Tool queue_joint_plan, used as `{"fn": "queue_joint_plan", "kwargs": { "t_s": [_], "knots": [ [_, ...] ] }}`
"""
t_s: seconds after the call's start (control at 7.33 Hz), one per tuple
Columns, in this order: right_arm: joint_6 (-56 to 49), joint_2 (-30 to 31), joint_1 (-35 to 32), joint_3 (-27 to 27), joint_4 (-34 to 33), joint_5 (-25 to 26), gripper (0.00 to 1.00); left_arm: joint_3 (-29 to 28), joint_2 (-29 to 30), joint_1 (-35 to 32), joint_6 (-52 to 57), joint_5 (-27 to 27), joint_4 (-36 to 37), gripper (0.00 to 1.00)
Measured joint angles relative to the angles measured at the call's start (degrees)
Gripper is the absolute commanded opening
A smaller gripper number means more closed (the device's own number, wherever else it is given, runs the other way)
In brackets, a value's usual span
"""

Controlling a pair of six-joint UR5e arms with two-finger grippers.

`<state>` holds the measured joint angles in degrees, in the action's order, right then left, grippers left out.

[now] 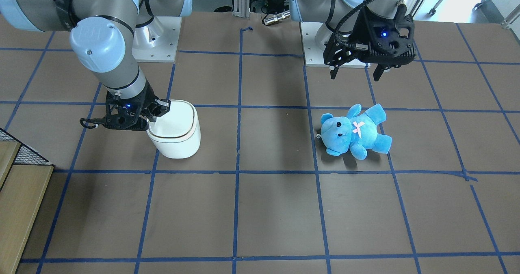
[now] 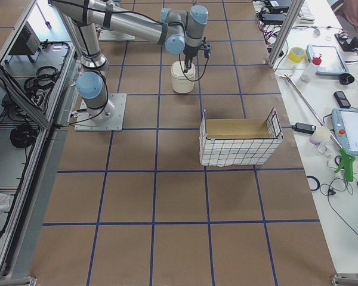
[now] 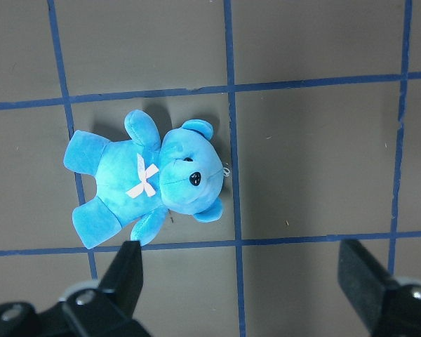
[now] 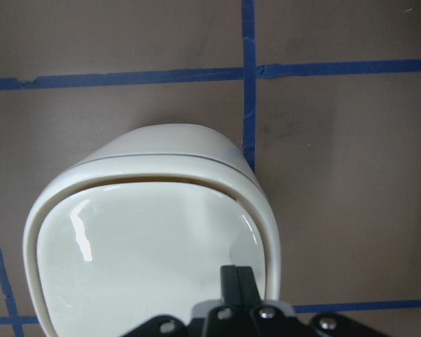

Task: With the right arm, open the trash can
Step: 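Lift the right gripper to flip the trash can lid open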

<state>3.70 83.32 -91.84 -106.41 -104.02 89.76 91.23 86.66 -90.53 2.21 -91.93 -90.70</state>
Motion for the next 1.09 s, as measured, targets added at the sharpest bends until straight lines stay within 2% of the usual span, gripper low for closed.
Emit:
{"fn": "queue_joint_plan", "kwargs": {
  "t_s": [0.27, 0.41, 0.55, 0.82, 1.09],
  "knots": [
    [-0.09, -0.82, 0.0, -0.46, 0.16, -0.02, 0.03, 0.0, 0.0, 0.0, 0.03, 0.0, 0.0, 1.0],
    [0.07, -0.9, 0.0, -0.53, 0.14, 0.03, 0.89, 0.0, 0.0, 0.0, 0.03, 0.0, 0.02, 1.0],
    [0.18, -0.52, -0.01, -0.28, 0.09, 0.14, 1.0, 0.0, 0.0, 0.0, 0.05, 0.0, 0.04, 1.0],
    [0.16, 3.58, 0.04, 3.02, 0.6, 0.21, 1.0, 0.0, 0.0, 0.0, 0.07, 0.0, 0.01, 1.0],
    [0.09, 6.47, 0.08, 10.87, 6.28, 0.25, 1.0, 0.0, 0.0, 0.0, 0.04, 0.0, 0.0, 1.0]
  ]
}}
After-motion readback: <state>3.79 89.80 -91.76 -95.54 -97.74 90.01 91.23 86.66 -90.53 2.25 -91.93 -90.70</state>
